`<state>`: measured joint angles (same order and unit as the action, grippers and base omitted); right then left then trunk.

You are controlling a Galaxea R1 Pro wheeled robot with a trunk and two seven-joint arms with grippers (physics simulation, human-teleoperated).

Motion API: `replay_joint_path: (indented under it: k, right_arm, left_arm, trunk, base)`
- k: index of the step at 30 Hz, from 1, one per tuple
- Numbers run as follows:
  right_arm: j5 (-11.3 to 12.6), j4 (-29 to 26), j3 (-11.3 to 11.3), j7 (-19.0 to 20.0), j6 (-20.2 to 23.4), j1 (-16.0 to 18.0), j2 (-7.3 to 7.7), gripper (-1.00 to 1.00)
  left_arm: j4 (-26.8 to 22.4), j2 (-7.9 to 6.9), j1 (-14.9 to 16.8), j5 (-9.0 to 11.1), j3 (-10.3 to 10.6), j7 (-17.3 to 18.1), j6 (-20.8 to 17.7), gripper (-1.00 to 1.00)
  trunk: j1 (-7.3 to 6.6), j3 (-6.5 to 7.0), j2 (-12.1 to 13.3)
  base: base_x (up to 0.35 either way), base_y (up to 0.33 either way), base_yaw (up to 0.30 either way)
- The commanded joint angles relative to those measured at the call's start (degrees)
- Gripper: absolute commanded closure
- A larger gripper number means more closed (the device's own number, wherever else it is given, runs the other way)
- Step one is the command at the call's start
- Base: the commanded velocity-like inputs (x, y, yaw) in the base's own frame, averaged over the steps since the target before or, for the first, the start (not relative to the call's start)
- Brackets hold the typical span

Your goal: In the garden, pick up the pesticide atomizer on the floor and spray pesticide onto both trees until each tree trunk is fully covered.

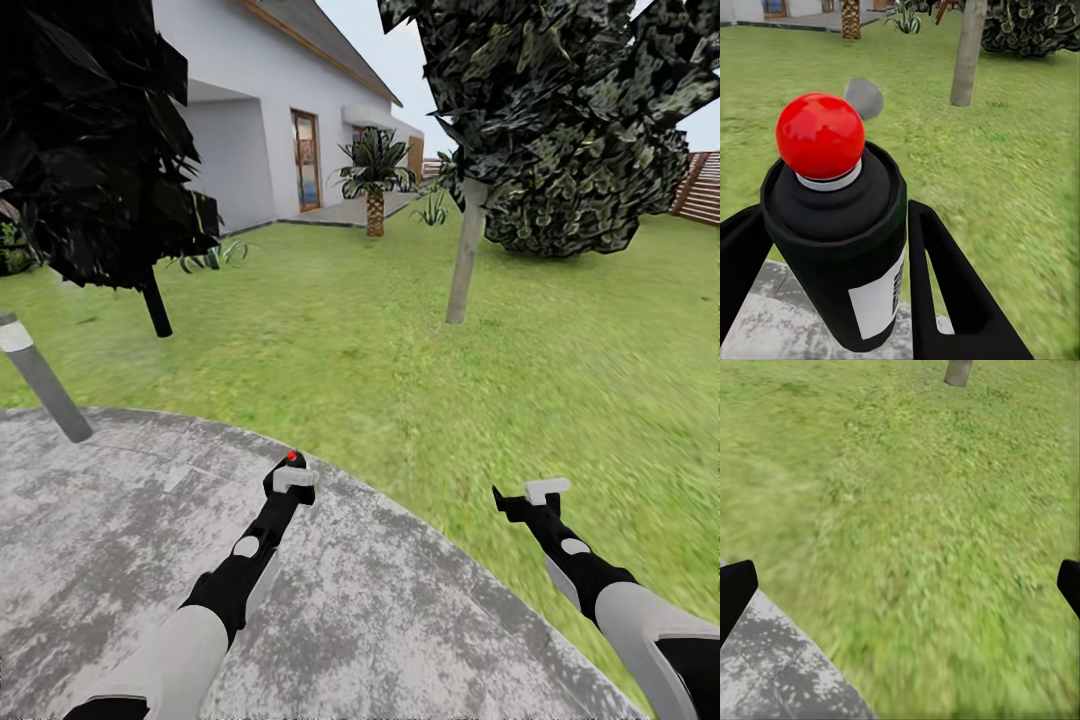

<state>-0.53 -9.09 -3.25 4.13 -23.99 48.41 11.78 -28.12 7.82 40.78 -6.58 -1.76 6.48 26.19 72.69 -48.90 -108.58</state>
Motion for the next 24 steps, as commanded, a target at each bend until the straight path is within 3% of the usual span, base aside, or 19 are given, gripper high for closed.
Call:
replay_joint_path:
  k: [1,11,24]
  right_arm:
    - [0.0,0.02,0.0,0.0,0.0,0.01,0.0,-1.0]
    - [0.0,-0.01,0.0,0.0,0.0,0.02,0.0,-1.0]
    - [0.0,-0.03,0.0,0.0,0.0,0.0,0.0,-1.0]
  left_arm:
    - [0.0,0.0,0.0,-0.02,0.02,-0.06,0.0,1.0]
    - [0.0,0.0,0.0,-0.1,0.07,-0.06,0.0,1.0]
    - [0.66,0.0,0.0,-0.1,0.09,-0.06,0.0,1.0]
  trunk:
    - [0.0,0.09,0.0]
    - [0.0,0.93,0.0]
    - [0.0,1.04,0.0]
  base:
    - [-0.191,0.0,0.0]
    - [-0.304,0.0,0.0]
    - [-0.345,0.0,0.0]
